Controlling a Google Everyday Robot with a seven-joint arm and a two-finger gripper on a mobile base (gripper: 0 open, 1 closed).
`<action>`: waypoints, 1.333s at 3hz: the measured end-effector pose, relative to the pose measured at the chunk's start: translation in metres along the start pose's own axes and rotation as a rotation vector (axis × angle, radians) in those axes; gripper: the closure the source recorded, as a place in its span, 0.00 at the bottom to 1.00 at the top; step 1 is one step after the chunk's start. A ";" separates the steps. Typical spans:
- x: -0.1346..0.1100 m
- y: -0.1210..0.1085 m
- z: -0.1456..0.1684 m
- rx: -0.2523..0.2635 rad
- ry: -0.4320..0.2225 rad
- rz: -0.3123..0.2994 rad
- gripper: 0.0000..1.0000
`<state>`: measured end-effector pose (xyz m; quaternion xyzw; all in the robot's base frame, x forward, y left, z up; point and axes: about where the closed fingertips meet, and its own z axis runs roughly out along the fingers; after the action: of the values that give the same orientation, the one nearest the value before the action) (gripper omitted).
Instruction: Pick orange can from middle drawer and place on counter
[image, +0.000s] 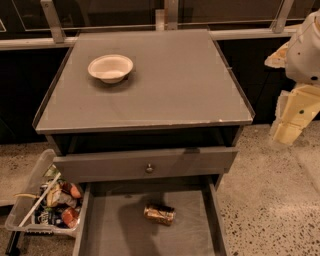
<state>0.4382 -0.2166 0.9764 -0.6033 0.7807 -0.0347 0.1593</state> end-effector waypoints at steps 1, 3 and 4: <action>0.000 0.000 0.000 0.000 0.000 0.000 0.00; 0.006 0.012 0.032 -0.006 -0.053 -0.005 0.00; 0.015 0.023 0.073 -0.012 -0.128 -0.010 0.00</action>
Offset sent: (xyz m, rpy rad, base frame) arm -0.0032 0.0007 -0.0191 0.0305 0.0131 0.0127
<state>0.4348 -0.2148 0.8981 -0.6091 0.7661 0.0078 0.2051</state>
